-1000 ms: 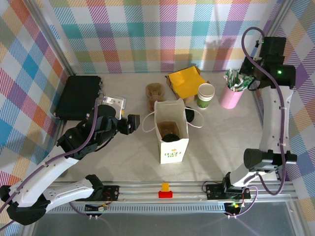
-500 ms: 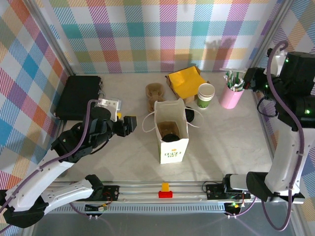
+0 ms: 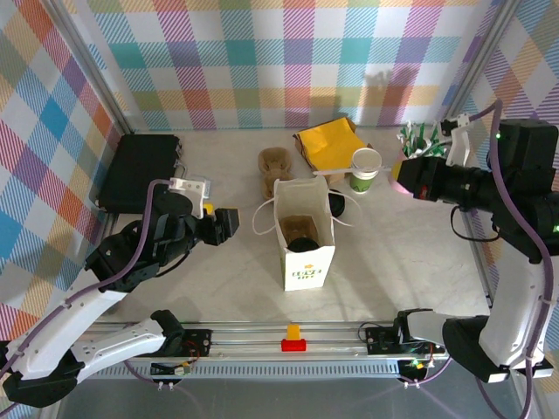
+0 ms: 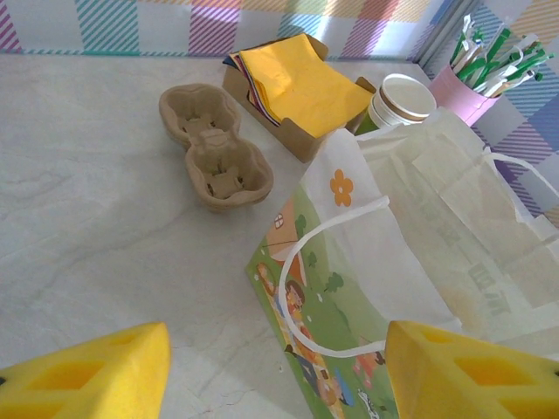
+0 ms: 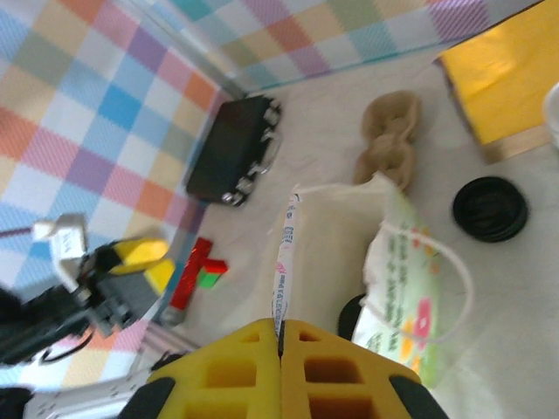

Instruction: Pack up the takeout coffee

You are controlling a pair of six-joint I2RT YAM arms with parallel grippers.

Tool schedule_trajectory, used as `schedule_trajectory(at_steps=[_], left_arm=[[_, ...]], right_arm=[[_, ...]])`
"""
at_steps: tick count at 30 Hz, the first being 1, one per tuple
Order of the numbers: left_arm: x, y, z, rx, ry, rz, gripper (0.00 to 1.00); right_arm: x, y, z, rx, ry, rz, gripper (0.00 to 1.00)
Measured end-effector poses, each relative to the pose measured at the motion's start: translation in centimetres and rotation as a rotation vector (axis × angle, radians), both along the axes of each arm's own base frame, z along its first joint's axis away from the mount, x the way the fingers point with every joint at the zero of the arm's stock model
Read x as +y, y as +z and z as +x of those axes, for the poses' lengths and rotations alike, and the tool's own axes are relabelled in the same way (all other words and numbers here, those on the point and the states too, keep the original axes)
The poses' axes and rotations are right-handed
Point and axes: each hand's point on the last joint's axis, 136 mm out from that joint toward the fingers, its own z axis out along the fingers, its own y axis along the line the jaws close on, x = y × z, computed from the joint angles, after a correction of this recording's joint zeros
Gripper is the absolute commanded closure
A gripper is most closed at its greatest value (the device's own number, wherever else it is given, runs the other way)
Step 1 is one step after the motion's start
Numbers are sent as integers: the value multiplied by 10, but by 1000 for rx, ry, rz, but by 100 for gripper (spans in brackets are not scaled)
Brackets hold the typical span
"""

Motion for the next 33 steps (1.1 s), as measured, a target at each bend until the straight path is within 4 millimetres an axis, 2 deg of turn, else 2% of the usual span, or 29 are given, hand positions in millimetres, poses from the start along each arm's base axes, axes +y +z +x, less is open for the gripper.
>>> schedule_trajectory(at_steps=[4, 10, 22, 33], left_arm=[[5, 1, -5, -1, 1, -5, 35], [9, 3, -9, -4, 4, -11, 35], [11, -4, -10, 21, 16, -18, 37], [13, -8, -13, 27, 23, -28, 37]], right_arm=[[14, -4, -20, 44, 87, 30, 100], [27, -25, -33, 135, 164, 30, 100], [39, -68, -39, 242, 202, -129, 100], [82, -103, -47, 311, 346, -303, 100]])
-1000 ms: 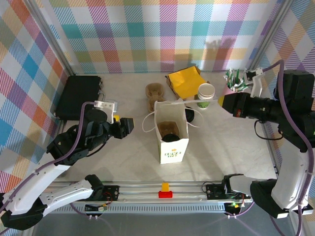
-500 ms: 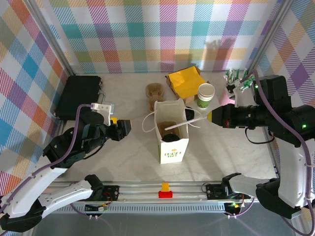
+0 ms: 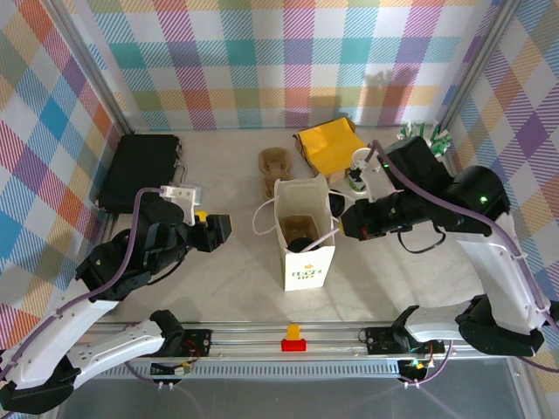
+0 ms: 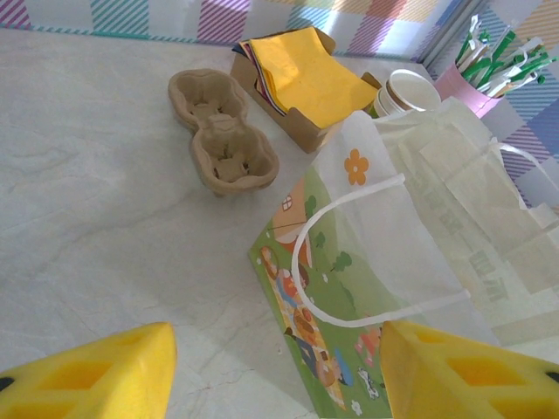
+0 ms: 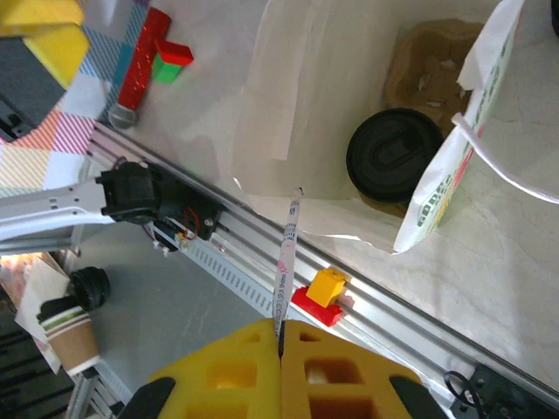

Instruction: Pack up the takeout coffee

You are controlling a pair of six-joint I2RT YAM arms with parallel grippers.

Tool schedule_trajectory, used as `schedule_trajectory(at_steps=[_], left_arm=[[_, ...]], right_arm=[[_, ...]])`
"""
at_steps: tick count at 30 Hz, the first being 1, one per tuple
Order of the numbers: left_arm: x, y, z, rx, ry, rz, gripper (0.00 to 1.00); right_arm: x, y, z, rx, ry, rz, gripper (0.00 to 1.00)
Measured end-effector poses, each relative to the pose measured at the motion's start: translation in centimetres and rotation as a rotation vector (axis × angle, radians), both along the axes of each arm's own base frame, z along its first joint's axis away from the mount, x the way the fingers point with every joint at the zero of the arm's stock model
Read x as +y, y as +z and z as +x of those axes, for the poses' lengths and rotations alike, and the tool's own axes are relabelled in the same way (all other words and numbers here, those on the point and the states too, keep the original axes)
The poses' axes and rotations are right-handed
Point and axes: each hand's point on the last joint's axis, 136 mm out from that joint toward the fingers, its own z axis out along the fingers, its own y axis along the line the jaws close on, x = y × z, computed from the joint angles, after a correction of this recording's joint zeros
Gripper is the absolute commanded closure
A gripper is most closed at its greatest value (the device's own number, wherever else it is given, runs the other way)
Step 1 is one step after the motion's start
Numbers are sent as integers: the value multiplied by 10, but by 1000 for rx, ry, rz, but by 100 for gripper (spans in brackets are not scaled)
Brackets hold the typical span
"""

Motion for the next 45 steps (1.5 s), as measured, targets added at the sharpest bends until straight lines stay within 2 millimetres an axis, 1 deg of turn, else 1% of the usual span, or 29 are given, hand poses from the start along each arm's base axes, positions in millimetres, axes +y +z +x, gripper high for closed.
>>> schedule_trajectory(at_steps=[3, 7, 15, 20, 22, 24, 25, 27, 29, 35, 39, 42, 45], left_arm=[[0, -3, 0, 5, 0, 5, 37], [0, -4, 0, 5, 2, 7, 37], [0, -4, 0, 6, 2, 8, 37], [0, -4, 0, 6, 2, 8, 37], [0, -4, 0, 6, 2, 8, 37], [0, -4, 1, 7, 2, 8, 37], [0, -4, 1, 7, 2, 8, 37], [0, -5, 0, 7, 2, 9, 37], [0, -5, 1, 9, 2, 9, 37], [0, -8, 1, 13, 4, 11, 37], [0, -7, 0, 12, 4, 9, 37], [1, -6, 0, 9, 4, 7, 37], [1, -6, 0, 10, 4, 7, 37]], right_arm=[[9, -7, 2, 4, 16, -35, 100], [13, -13, 13, -19, -9, -71, 100], [19, -2, 45, -141, -97, -58, 100], [25, -2, 69, -199, -144, -84, 100], [28, -4, 78, -218, -159, -95, 92], [31, -6, 84, -233, -169, -99, 78], [32, -7, 87, -240, -172, -100, 74], [35, -8, 90, -247, -171, -101, 71], [38, -9, 94, -253, -165, -103, 66], [50, -2, 106, -267, -162, -95, 62], [50, 12, 115, -299, -172, -78, 61], [43, 23, 129, -331, -207, -74, 61], [31, 24, 151, -348, -261, -95, 60]])
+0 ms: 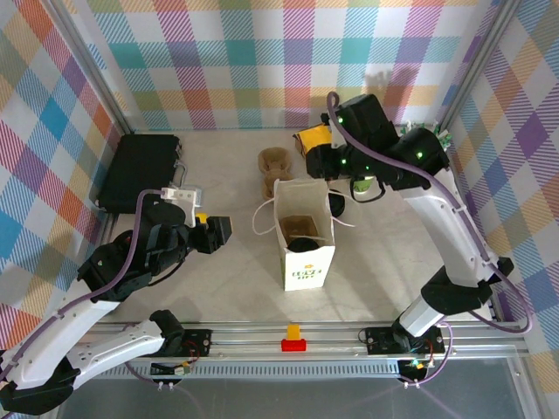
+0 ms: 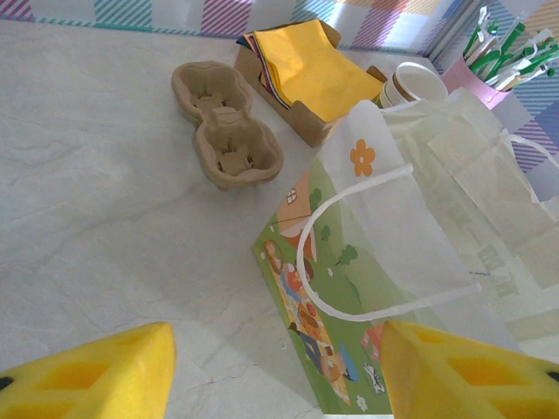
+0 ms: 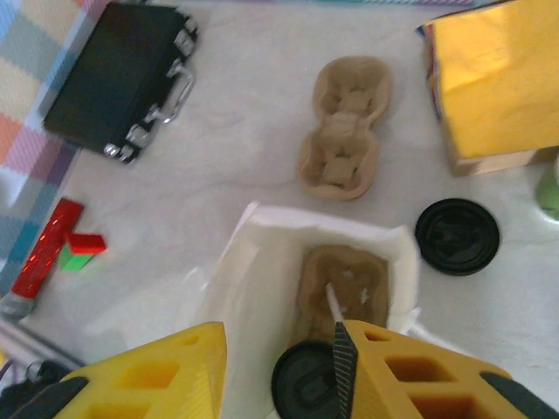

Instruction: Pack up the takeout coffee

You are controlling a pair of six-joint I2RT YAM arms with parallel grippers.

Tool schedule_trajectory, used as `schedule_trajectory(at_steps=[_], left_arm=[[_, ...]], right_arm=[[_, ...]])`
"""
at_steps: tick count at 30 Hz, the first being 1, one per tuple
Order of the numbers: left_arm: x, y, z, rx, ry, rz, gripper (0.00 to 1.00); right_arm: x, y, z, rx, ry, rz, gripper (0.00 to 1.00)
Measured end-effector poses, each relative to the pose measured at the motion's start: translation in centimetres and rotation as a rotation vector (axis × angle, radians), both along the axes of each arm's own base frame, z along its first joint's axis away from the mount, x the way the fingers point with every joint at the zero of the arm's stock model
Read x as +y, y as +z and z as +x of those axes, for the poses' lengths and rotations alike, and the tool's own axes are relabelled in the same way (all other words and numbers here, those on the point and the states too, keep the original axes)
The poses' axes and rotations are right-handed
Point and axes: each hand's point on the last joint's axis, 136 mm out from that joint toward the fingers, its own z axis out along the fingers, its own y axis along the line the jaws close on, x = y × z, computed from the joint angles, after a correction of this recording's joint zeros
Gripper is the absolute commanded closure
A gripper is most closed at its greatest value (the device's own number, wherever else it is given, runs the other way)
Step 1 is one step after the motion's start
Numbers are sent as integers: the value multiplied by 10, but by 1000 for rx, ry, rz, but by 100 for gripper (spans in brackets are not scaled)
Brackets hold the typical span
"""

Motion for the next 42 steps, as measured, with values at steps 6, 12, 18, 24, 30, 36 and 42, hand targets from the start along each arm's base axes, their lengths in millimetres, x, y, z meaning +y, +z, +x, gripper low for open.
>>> schedule_trajectory(at_steps=[6, 12, 18, 24, 30, 36, 42], left_arm=[[0, 0, 0, -1, 0, -1, 37], [0, 0, 0, 0, 0, 0, 37], [-3, -4, 2, 11, -1, 11, 37], [-7, -6, 5, 20, -9, 13, 37], [-12, -6, 8, 20, -13, 11, 37], [-11, -6, 8, 19, -12, 10, 37], [-11, -6, 8, 19, -12, 11, 37]], right_arm=[[-35, -22, 59, 5, -167, -69, 60], [-53, -46, 112, 4, -265, -103, 55], [-49, -61, 143, -29, -271, -142, 53], [-42, -87, 168, -14, -288, -161, 52], [-35, -126, 192, 27, -316, -192, 50], [-34, -153, 208, 50, -343, -212, 49], [-32, -175, 221, 68, -393, -207, 48]])
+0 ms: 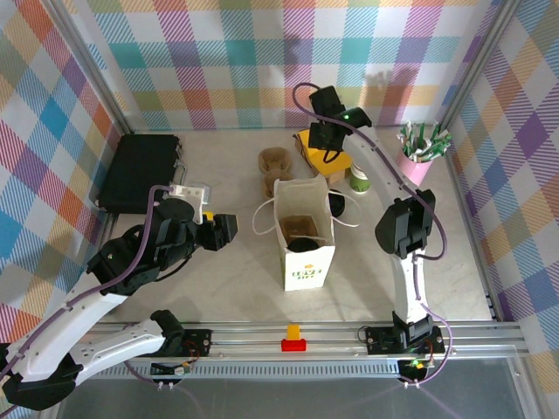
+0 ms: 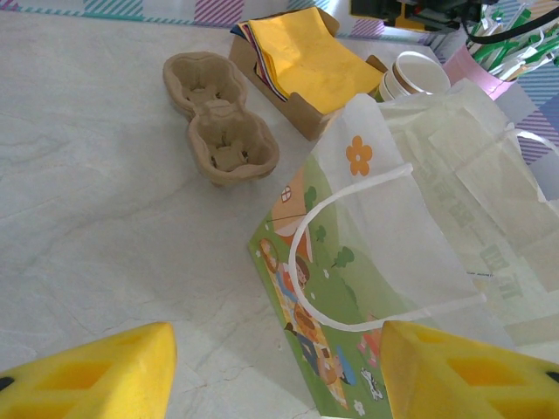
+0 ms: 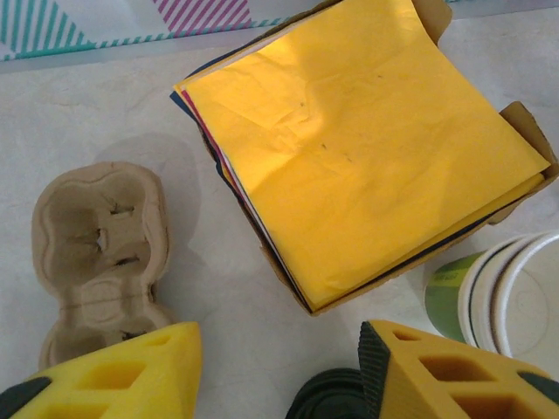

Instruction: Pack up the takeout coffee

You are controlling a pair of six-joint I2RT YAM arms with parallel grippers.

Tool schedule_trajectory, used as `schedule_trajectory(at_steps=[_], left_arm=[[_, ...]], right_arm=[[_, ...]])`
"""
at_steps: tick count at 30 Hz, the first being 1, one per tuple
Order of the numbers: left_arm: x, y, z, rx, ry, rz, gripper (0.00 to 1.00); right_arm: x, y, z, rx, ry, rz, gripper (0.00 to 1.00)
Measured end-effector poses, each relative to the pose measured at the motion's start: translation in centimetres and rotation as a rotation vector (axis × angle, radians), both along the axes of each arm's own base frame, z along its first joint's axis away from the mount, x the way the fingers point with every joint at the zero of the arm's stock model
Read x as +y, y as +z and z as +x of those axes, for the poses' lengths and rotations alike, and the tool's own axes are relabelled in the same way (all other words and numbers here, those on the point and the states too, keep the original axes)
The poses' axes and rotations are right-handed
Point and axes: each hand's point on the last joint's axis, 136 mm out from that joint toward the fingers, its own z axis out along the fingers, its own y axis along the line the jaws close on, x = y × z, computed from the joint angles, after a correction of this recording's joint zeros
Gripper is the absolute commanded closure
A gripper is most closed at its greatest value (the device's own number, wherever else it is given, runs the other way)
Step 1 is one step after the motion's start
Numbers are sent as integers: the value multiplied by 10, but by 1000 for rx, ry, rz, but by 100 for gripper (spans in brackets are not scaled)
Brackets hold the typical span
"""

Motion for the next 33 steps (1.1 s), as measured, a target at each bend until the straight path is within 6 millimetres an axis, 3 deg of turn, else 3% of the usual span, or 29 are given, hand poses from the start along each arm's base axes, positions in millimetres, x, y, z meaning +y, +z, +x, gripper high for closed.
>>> schedule_trajectory(at_steps=[11, 25, 33], left_arm=[[1, 0, 0, -3, 4, 6, 36], [1, -1, 1, -7, -3, 18, 35], [-1, -4, 2, -3, -7, 33, 35]], right_arm=[[-2, -64, 24, 65, -67, -31, 48], [-23, -92, 49, 50, -176, -63, 51], [-25, -103, 66, 29, -194, -51, 54]])
